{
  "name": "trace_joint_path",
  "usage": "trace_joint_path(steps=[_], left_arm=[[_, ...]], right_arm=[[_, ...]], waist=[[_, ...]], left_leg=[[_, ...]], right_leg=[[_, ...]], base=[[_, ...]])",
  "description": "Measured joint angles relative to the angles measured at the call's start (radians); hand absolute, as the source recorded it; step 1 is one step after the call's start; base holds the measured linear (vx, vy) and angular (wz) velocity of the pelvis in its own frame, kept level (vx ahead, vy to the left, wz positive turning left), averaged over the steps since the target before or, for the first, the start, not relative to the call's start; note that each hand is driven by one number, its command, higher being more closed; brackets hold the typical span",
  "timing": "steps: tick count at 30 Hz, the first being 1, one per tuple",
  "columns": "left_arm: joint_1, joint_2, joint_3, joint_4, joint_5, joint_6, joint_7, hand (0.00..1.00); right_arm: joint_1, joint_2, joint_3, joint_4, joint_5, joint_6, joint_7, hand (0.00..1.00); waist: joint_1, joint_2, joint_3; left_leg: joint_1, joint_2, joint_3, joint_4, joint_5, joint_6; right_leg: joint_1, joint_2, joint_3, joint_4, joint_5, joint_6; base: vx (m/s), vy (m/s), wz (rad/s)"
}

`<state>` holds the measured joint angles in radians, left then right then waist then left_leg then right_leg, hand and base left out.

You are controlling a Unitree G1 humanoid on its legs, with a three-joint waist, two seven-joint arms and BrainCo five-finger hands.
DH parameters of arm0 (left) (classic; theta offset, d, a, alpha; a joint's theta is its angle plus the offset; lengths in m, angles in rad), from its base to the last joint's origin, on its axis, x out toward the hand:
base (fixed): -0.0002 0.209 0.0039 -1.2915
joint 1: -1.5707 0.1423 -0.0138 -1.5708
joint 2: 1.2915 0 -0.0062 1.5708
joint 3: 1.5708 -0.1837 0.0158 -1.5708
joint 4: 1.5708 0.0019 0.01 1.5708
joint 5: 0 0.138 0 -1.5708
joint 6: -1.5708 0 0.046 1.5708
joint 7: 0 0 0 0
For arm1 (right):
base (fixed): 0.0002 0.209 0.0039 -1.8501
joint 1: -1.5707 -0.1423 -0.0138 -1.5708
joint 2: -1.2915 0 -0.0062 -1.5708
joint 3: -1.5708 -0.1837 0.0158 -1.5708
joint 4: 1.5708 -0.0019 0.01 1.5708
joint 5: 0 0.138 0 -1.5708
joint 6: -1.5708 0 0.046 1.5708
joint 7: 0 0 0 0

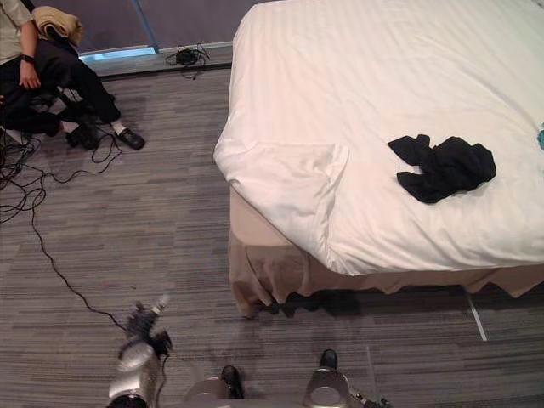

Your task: Tidy the bed and pick cloth on bed and put in laundry

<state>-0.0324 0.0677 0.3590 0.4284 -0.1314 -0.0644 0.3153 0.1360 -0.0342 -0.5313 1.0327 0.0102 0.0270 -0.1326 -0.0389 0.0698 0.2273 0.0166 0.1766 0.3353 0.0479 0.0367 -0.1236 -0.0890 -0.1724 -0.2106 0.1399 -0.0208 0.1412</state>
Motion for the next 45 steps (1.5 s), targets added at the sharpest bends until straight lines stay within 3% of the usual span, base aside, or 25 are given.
trace_joint_path(steps=[3,6,10,15,19,20,24,27,30,34,37,38,39,41,43,45], left_arm=[[-0.059,0.049,-0.026,-0.175,0.025,-0.023,0.044,0.0],[-0.149,0.118,-0.079,-0.23,0.097,-0.03,0.082,0.0],[-0.419,0.21,-0.223,-0.217,0.251,-0.019,0.14,0.0],[-0.783,0.293,-0.392,0.066,0.416,0.045,0.145,0.0],[-1.012,0.321,-0.494,0.279,0.511,0.093,0.116,0.0],[-1.058,0.321,-0.523,0.331,0.54,0.101,0.104,1.0],[-1.163,0.317,-0.606,0.472,0.672,0.121,0.056,1.0],[-1.165,0.325,-0.634,0.483,0.775,0.116,0.041,1.0],[-1.155,0.369,-0.686,0.483,0.859,0.092,-0.047,1.0],[-1.015,0.413,-0.702,0.434,0.891,0.06,-0.094,1.0],[-0.81,0.428,-0.618,0.341,0.887,0.034,-0.1,1.0],[-0.766,0.428,-0.596,0.327,0.881,0.034,-0.101,0.0],[-0.652,0.421,-0.518,0.307,0.848,0.033,-0.103,0.0],[-0.524,0.394,-0.4,0.284,0.792,0.045,-0.095,0.0],[-0.365,0.333,-0.277,0.233,0.721,0.055,-0.072,0.0],[-0.198,0.231,-0.182,0.188,0.624,0.058,-0.045,0.0]], right_arm=[[0.033,0.008,0.001,-0.032,0.002,-0.005,0.0,0.0],[0.035,0.009,0.005,-0.041,0.019,-0.012,0.0,0.0],[0.022,0.01,0.038,-0.063,0.042,-0.021,-0.001,0.0],[-0.035,0.008,0.043,-0.078,0.099,-0.04,-0.02,0.0],[-0.068,0.015,0.08,-0.08,0.148,-0.061,-0.024,0.0],[-0.07,0.019,0.081,-0.085,0.162,-0.069,-0.026,0.0],[-0.073,0.031,0.111,-0.116,0.216,-0.086,-0.039,0.0],[-0.073,0.03,0.117,-0.142,0.226,-0.091,-0.038,0.0],[-0.069,0.018,0.145,-0.246,0.26,-0.097,-0.037,0.0],[-0.057,-0.026,0.192,-0.491,0.274,-0.097,-0.038,0.0],[-0.057,-0.106,0.164,-0.677,0.26,-0.109,-0.047,0.0],[-0.057,-0.117,0.151,-0.702,0.252,-0.113,-0.051,0.0],[-0.06,-0.145,0.128,-0.756,0.242,-0.128,-0.07,1.0],[-0.063,-0.169,0.114,-0.805,0.207,-0.136,-0.086,1.0],[-0.069,-0.188,0.105,-0.856,0.162,-0.136,-0.087,1.0],[-0.109,-0.215,0.11,-0.891,0.083,-0.132,-0.086,1.0]], waist=[[0.0,-0.003,0.001],[-0.002,-0.007,0.003],[-0.027,-0.044,0.036],[-0.074,-0.059,0.13],[-0.115,-0.06,0.203],[-0.115,-0.061,0.208],[-0.115,-0.069,0.239],[-0.107,-0.077,0.243],[-0.104,-0.077,0.243],[-0.109,-0.075,0.239],[-0.108,-0.071,0.206],[-0.108,-0.07,0.191],[-0.105,-0.068,0.159],[-0.095,-0.067,0.145],[-0.062,-0.066,0.109],[-0.032,-0.065,0.089]], left_leg=[[0.013,-0.001,0.046,-0.029,0.0,0.0],[0.007,-0.001,0.101,-0.055,-0.004,0.004],[-0.066,-0.007,0.175,-0.058,-0.005,0.006],[-0.114,-0.022,0.231,-0.058,0.005,0.018],[-0.145,-0.02,0.261,-0.052,0.005,0.018],[-0.156,-0.019,0.278,-0.05,0.004,0.018],[-0.181,-0.003,0.312,-0.036,-0.007,0.01],[-0.178,0.017,0.328,-0.011,-0.024,0.007],[-0.143,0.027,0.336,0.003,-0.039,0.002],[-0.083,0.027,0.334,-0.001,-0.044,0.0],[-0.056,0.023,0.289,-0.007,-0.042,0.0],[-0.057,0.023,0.28,-0.008,-0.042,-0.001],[-0.051,0.023,0.256,-0.009,-0.041,-0.002],[-0.032,0.023,0.237,-0.011,-0.041,-0.002],[-0.035,0.018,0.227,-0.014,-0.04,-0.002],[-0.024,0.014,0.202,-0.014,-0.04,0.0]], right_leg=[[-0.014,0.003,0.018,-0.003,0.005,0.005],[-0.059,0.014,0.058,-0.003,0.015,0.016],[-0.155,0.024,0.133,-0.039,0.08,0.02],[-0.237,0.03,0.21,-0.081,0.161,0.014],[-0.273,0.038,0.242,-0.091,0.181,0.002],[-0.291,0.042,0.254,-0.09,0.184,-0.001],[-0.328,0.052,0.278,-0.09,0.191,-0.008],[-0.324,0.061,0.293,-0.091,0.191,-0.008],[-0.28,0.064,0.297,-0.103,0.191,-0.008],[-0.209,0.065,0.29,-0.125,0.191,-0.008],[-0.153,0.065,0.253,-0.147,0.19,-0.007],[-0.148,0.066,0.246,-0.15,0.19,-0.008],[-0.124,0.066,0.228,-0.165,0.19,-0.008],[-0.093,0.064,0.212,-0.17,0.19,-0.008],[-0.088,0.06,0.206,-0.179,0.19,-0.008],[-0.069,0.054,0.186,-0.183,0.19,-0.008]], base=[[-0.06,0.037,-0.11],[-0.07,0.03,-0.41],[-0.08,0.012,-0.45],[-0.02,0.008,-0.38],[0.03,-0.011,-0.25],[0.05,-0.011,-0.24],[0.05,-0.008,-0.18],[0.04,-0.012,-0.15],[0.02,-0.004,-0.08],[0.01,0.013,0.0],[0.02,0.015,0.27],[0.03,-0.006,0.28],[0.03,-0.009,0.3],[0.01,0.003,0.26],[-0.01,0.009,0.15],[-0.01,0.006,0.23]])
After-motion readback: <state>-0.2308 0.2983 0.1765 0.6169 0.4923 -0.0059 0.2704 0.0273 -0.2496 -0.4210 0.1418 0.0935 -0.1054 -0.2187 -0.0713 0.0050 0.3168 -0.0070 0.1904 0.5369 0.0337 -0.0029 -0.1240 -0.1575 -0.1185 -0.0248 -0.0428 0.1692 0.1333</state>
